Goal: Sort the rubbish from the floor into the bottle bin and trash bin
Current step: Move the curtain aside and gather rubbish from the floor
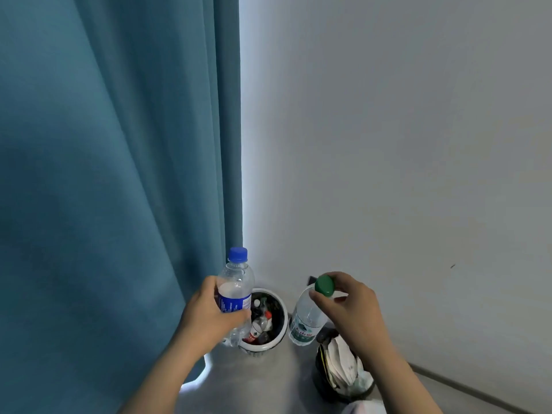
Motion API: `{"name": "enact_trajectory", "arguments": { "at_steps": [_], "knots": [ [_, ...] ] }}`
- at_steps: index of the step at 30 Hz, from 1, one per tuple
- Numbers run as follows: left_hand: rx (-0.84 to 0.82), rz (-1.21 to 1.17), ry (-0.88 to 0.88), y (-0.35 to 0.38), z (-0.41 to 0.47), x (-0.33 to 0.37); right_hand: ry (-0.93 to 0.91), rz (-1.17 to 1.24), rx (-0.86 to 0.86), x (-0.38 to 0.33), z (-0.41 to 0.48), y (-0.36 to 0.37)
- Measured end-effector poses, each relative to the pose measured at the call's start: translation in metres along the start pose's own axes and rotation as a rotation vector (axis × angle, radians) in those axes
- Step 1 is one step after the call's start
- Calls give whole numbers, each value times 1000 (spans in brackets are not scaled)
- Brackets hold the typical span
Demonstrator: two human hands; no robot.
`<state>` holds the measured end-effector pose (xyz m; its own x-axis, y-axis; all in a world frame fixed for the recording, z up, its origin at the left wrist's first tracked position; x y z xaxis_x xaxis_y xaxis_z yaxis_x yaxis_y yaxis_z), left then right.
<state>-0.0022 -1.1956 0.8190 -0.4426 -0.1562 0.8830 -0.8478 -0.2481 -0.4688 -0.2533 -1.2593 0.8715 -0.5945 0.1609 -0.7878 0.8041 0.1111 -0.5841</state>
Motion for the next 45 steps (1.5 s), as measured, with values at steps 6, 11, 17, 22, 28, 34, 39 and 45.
{"name": "enact_trajectory", "arguments": {
  "at_steps": [6, 11, 17, 22, 28, 34, 39, 45],
  "knots": [
    [-7, 27, -39, -3, 66, -30, 58, -23, -47, -6, 63, 36],
    [42, 67, -129, 1, 102, -59, 117, -64, -98, 0, 101, 58],
    [-33, 131, -186, 20, 149, -85, 166, -109, -134, 7, 143, 80],
    [-28, 131, -202, 48, 194, -110, 181, -117, -142, 19, 186, 93],
    [-87, 117, -248, 87, 232, -146, 210, -131, -165, 41, 232, 116],
    [-171, 135, -321, 98, 228, -172, 231, -165, -197, 58, 254, 136],
    [-218, 186, -353, 97, 219, -184, 248, -190, -239, 72, 264, 156],
    [-346, 303, -364, 93, 212, -191, 240, -260, -299, 86, 277, 190]
  ]
}}
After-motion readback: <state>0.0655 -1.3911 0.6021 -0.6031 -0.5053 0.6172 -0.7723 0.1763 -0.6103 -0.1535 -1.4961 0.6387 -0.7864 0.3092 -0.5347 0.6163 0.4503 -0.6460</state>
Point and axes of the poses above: each hand's wrist, its own z-axis towards the middle knuckle, its own y-axis out of the palm, x = y × z, the point moved 6 cm from there along z, towards the middle knuckle, and after that the axes turned 14 degrees about y, right-handed, at the moved point
